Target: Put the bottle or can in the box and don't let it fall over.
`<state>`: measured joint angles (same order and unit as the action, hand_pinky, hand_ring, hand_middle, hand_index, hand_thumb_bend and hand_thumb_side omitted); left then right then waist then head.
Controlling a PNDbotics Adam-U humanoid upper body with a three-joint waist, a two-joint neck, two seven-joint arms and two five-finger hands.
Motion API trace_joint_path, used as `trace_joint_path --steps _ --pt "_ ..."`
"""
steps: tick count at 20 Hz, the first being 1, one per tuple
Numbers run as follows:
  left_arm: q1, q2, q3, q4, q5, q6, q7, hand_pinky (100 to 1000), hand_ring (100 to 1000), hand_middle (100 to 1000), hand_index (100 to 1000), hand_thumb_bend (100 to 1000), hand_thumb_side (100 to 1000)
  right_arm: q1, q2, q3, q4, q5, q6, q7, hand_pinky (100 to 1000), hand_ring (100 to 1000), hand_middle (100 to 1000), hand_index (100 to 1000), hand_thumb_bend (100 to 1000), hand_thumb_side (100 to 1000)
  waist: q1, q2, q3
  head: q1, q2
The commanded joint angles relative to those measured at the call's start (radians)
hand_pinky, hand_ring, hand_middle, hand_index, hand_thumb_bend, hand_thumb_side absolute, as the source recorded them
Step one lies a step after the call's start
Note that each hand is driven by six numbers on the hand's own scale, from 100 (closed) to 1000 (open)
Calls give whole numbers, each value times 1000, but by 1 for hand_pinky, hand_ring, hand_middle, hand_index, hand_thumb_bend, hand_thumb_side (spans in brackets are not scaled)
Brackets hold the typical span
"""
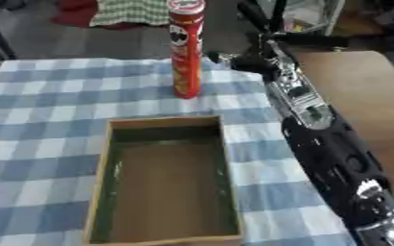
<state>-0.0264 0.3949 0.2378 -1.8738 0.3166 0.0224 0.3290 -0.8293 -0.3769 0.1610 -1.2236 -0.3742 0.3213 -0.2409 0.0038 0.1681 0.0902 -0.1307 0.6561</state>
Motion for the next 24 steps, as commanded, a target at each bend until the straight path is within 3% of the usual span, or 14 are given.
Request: trace_joint_path --steps 1,9,24 --pt "-12 16 1 -13 0 -1 -6 1000 830 889 802 446 597 -34 -5 -4 0 8 -13 20 851 1000 967 915 665 100 4 -7 2 -12 -14" --pt "-18 12 -1 -13 -1 2 -11 1000 831 888 803 444 599 -56 16 -1 -2 -22 -22 52 852 1000 968 914 674 100 4 8 5 -19 -16" --pt "-33 3 -3 -16 -1 4 -17 1000 832 888 803 441 603 -125 58 -11 52 -17 -73 76 856 1000 970 917 694 100 4 40 21 -31 -57"
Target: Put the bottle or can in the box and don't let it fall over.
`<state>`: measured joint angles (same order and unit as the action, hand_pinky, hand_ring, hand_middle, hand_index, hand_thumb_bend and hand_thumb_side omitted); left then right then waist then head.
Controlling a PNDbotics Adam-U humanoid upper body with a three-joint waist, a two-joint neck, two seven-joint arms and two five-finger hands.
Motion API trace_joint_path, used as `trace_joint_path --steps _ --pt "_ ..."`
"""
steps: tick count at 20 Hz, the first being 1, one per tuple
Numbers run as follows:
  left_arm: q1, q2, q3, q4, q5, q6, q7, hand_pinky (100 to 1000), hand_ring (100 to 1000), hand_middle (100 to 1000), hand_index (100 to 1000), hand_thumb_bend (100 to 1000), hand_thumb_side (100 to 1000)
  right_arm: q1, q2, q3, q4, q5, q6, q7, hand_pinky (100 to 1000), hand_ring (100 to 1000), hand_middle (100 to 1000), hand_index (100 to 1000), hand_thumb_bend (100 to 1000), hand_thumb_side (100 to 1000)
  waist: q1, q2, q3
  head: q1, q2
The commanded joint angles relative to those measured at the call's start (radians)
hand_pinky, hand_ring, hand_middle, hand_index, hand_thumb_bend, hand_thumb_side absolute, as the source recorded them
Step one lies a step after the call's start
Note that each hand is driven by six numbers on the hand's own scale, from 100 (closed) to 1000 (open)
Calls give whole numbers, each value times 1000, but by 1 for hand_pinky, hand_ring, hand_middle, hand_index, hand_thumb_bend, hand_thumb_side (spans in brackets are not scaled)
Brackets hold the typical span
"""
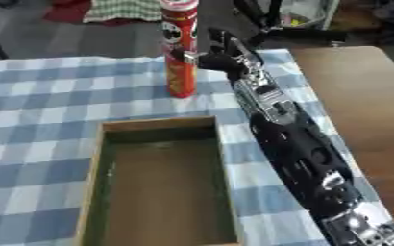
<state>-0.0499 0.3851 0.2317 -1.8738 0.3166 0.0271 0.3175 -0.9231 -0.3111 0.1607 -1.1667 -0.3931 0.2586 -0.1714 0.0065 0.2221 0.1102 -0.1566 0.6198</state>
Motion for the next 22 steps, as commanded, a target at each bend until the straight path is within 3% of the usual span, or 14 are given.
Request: trace_joint_path --steps 1,22 --pt "-11 12 3 -16 -1 -1 -6 1000 832 888 803 440 603 -37 -7 -12 -2 4 -14 5 855 1000 969 917 694 100 1 -11 2 -6 -25" --pt "-37 3 -7 -21 -2 3 -21 1000 834 889 803 436 610 -125 3 -39 62 33 -75 -18 846 1000 956 905 714 115 1 47 22 -31 -95"
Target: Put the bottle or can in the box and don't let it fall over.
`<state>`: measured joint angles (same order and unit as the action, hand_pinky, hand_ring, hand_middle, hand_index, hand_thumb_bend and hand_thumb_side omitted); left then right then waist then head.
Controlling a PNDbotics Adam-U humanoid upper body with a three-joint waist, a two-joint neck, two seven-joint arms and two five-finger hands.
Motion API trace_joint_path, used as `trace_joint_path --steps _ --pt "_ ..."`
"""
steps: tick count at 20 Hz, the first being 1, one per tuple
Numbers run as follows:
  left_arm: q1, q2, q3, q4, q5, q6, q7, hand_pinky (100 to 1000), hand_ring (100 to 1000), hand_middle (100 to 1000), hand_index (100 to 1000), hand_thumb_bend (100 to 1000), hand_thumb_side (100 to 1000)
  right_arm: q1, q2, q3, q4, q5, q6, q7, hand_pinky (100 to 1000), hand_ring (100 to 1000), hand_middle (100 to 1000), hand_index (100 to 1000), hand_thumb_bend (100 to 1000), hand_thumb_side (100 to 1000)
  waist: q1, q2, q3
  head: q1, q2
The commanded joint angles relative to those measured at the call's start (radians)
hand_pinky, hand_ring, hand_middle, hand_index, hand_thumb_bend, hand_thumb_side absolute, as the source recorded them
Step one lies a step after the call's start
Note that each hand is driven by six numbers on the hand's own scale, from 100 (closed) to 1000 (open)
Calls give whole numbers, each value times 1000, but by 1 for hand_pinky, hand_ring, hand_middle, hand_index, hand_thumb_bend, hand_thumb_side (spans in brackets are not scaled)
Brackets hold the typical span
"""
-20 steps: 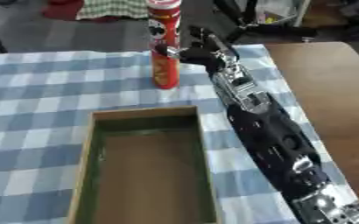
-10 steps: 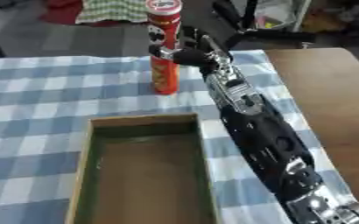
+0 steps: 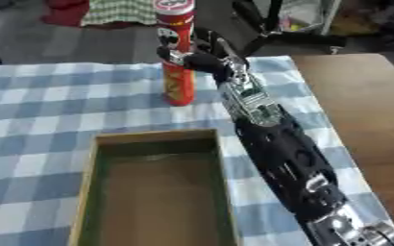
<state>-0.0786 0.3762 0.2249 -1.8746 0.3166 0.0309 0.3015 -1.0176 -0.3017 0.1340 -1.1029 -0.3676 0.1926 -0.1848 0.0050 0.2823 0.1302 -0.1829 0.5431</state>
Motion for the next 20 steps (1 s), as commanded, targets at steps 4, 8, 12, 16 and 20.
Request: trace_joint_path --steps 4,8,12,16,20 --pt "-11 10 -1 -21 -3 0 -8 1000 834 889 803 434 611 -42 -11 -18 13 7 -19 -10 845 1000 953 899 713 114 1 -4 8 -6 -30" --pt "-9 9 -1 -21 -6 0 -11 1000 835 889 803 433 614 -43 -17 -26 16 21 -22 -35 846 1000 954 900 712 113 -1 0 8 -4 -27" --pt "-14 9 -3 -23 -7 0 -18 1000 835 889 803 432 614 -52 -17 -32 24 32 -24 -61 846 1000 953 902 719 119 -1 5 10 -7 -35" --pt "-20 9 -7 -24 -8 1 -23 1000 836 890 803 431 616 -64 -12 -36 35 27 -35 -69 846 1000 953 901 722 123 0 16 16 -15 -54" --pt "-24 8 -8 -24 -9 2 -29 1000 836 890 803 430 618 -76 -12 -40 45 23 -42 -75 846 1000 953 902 725 126 -2 28 20 -20 -70"
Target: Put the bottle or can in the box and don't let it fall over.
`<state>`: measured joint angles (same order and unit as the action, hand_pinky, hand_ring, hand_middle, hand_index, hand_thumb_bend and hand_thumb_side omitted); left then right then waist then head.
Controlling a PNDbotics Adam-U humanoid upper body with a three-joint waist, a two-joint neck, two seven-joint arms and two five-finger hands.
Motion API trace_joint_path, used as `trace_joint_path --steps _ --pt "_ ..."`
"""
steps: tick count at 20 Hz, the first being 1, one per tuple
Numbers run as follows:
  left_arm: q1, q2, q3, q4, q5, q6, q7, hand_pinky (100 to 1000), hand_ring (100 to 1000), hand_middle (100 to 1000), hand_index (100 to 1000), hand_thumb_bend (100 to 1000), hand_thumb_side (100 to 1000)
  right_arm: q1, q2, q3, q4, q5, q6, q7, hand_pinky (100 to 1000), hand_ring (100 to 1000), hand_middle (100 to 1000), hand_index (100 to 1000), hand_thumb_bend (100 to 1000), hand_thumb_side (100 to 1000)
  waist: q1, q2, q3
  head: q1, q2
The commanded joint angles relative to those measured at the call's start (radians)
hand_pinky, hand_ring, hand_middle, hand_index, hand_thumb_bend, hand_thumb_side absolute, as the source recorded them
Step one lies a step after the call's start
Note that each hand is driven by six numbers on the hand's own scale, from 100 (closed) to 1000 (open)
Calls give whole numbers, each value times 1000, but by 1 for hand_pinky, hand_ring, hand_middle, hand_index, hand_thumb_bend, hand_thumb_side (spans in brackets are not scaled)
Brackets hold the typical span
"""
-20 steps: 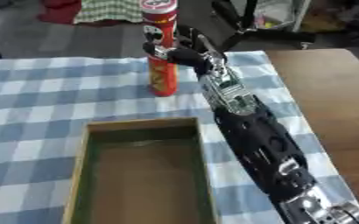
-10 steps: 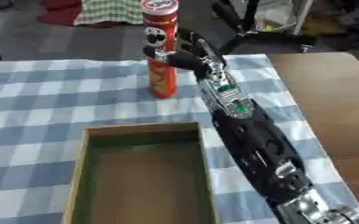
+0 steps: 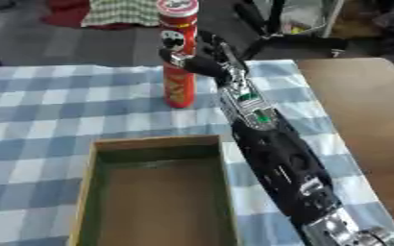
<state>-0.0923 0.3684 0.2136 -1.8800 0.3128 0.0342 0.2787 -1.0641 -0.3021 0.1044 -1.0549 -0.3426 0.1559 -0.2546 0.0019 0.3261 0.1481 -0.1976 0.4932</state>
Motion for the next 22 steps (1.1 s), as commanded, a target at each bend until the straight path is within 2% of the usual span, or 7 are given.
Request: trace_joint_path --steps 1,17,22 --pt "-11 16 3 -19 -6 0 -7 1000 836 890 803 429 619 -34 -13 -11 -1 -2 -7 -6 846 1000 953 902 727 128 1 -14 3 -6 -23" --pt "-26 13 -1 -23 -12 5 -19 1000 838 890 803 426 624 -80 -22 -25 12 -8 -43 -9 841 1000 938 896 753 154 -12 11 22 -27 -56" --pt "-26 13 -2 -23 -14 7 -23 1000 838 890 803 424 626 -87 -26 -27 3 -8 -42 -10 853 1000 948 902 858 253 -15 20 23 -30 -62"
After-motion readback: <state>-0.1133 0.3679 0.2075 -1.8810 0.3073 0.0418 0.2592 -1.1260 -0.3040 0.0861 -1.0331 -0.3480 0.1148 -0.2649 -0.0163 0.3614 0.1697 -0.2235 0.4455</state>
